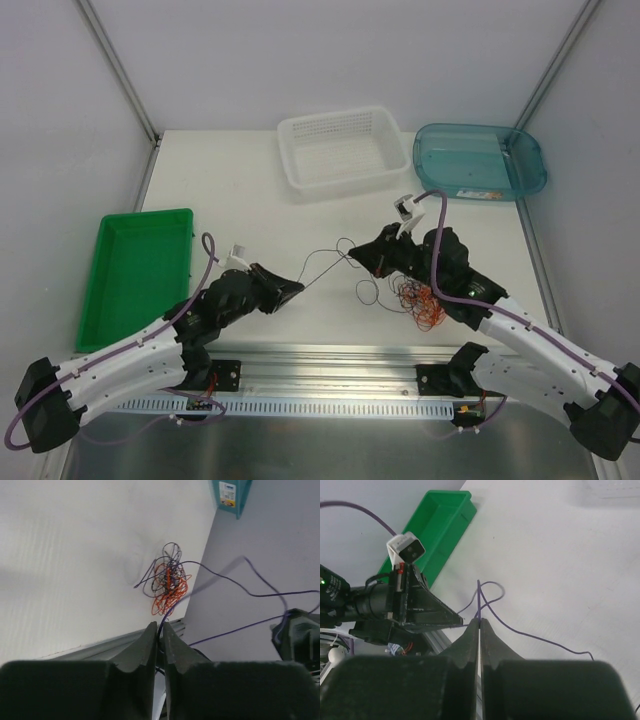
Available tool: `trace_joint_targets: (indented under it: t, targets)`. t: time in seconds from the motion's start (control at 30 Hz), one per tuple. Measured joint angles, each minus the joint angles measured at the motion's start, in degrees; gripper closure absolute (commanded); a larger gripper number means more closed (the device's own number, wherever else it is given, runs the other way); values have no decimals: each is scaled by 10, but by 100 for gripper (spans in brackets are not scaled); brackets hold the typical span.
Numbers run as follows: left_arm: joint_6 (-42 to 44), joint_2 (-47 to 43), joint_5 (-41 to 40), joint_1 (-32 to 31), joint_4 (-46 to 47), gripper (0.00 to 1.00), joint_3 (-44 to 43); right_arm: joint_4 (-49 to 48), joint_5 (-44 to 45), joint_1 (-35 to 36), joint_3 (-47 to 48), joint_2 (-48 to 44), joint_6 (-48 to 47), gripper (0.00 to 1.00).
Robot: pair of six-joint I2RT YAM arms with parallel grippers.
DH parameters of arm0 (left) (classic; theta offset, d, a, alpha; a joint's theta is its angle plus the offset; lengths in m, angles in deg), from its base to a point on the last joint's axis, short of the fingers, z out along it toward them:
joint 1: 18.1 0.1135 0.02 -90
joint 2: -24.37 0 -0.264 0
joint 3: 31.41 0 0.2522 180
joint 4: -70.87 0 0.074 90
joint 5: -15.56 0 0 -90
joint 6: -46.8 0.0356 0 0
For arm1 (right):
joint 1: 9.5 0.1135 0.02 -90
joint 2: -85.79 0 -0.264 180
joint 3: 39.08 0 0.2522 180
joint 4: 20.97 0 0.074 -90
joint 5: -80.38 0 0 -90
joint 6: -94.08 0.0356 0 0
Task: Untangle the cables
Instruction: Untie the cable.
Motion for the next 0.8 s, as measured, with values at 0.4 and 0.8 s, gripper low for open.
trace_joint_targets:
  t: [0.4, 0.8]
  targets:
    - [252, -56, 30, 4, -33, 6, -31, 82, -114, -14, 65, 45, -120, 99]
    - [623, 1, 118, 4, -38, 7, -145, 200, -207, -14, 104, 45, -213, 99]
